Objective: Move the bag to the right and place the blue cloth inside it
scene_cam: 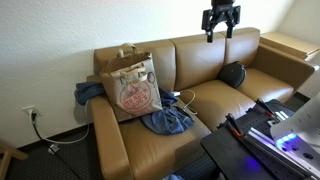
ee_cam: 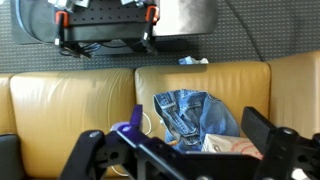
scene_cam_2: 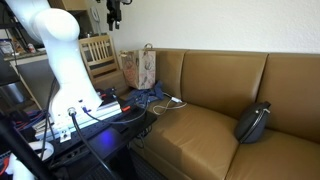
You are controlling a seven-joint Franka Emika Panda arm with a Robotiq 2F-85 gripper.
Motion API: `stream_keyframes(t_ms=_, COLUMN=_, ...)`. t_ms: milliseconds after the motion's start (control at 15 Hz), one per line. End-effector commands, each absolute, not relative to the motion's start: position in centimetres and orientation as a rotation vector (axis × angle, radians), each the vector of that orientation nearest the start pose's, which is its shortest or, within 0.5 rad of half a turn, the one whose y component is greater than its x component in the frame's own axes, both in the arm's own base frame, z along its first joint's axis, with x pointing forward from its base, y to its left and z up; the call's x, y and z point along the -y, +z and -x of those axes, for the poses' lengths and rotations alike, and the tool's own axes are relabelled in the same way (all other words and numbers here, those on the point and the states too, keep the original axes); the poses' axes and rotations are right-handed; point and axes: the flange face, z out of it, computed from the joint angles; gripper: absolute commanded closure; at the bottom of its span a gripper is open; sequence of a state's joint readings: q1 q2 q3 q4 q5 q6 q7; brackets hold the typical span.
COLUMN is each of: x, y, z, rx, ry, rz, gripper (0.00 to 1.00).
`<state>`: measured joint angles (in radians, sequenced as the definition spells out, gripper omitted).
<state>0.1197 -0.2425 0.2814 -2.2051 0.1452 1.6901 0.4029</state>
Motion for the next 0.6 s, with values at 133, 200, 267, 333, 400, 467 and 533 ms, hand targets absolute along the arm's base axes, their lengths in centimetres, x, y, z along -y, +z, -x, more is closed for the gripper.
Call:
stream_keyframes(t_ms=133, x=-23.0, y=42.3, z=-50.6, rx=-0.468, ry=0.449, rz=2.937, gripper=0.00)
stream_keyframes(t_ms=200, x=-23.3, y=42.4, z=-51.2, rx=-0.487, ry=0.450, rz=2.925, gripper=0.00)
stream_keyframes(t_ms=267, x=-22.4, y=42.0, z=-49.2, rx=-0.422, ry=0.442, rz=2.972, gripper=0.00)
stream_keyframes(t_ms=333, x=-22.6, y=41.7, z=-50.0, rx=-0.434, ry=0.448, rz=2.964, gripper=0.00)
stream_keyframes(t_ms=400, x=-22.6, y=41.4, z=-50.1, rx=-0.434, ry=0.456, rz=2.964, gripper=0.00)
stream_keyframes(t_ms=467, x=-22.7, y=41.4, z=-50.0, rx=-0.432, ry=0.458, rz=2.966, gripper=0.00)
stream_keyframes(t_ms=533, x=-22.7, y=41.5, z=-49.9, rx=-0.430, ry=0.454, rz=2.966, gripper=0.00)
